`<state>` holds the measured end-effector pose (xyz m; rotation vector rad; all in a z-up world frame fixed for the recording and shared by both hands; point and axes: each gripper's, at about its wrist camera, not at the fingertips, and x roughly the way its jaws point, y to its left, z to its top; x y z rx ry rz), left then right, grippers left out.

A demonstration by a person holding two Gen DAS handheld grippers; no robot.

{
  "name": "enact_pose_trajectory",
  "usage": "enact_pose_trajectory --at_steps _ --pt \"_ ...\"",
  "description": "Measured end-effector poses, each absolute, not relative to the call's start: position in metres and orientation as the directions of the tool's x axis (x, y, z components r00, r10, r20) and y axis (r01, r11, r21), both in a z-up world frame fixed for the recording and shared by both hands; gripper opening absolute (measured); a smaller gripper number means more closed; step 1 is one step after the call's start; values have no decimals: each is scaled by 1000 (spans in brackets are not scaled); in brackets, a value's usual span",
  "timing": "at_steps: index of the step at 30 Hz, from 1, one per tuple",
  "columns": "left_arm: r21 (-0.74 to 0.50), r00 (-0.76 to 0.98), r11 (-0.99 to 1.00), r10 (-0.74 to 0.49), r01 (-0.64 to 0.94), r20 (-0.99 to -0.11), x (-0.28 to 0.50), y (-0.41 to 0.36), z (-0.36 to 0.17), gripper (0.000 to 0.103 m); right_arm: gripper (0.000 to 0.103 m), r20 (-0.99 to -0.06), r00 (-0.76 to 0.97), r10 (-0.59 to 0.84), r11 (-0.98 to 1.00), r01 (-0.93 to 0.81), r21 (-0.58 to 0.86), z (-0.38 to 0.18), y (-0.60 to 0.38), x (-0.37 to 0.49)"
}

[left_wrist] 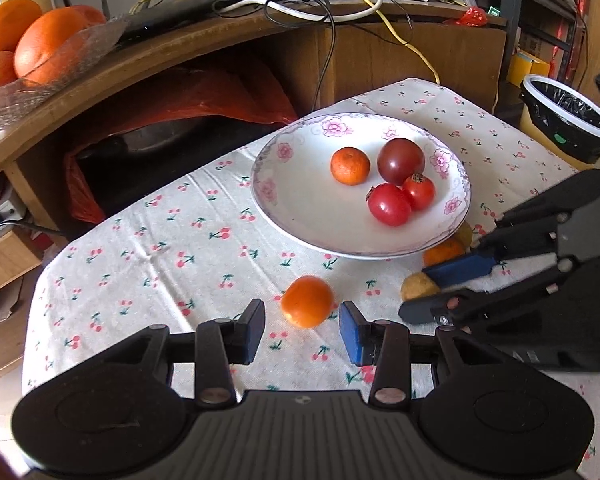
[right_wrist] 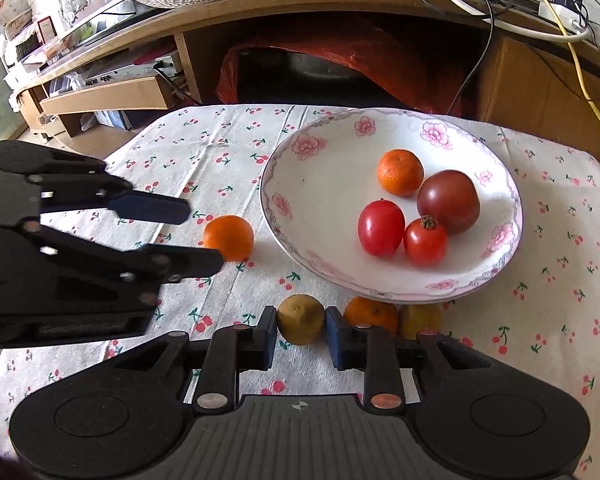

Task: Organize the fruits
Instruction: 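Grasp an orange with the left tool while the right tool grasps a brown kiwi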

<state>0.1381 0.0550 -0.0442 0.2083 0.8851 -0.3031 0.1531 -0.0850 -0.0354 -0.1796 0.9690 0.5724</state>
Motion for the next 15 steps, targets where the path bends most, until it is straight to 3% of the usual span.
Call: enact_pose_trajectory --at_steps 9,15 --pt "46 575 945 -158 324 -802 154 49 -60 48 23 -829 409 382 847 -514 137 -33 -98 150" --pt "49 563 942 -156 331 -812 155 41 -61 39 23 -834 400 381 844 -518 138 -32 -100 148"
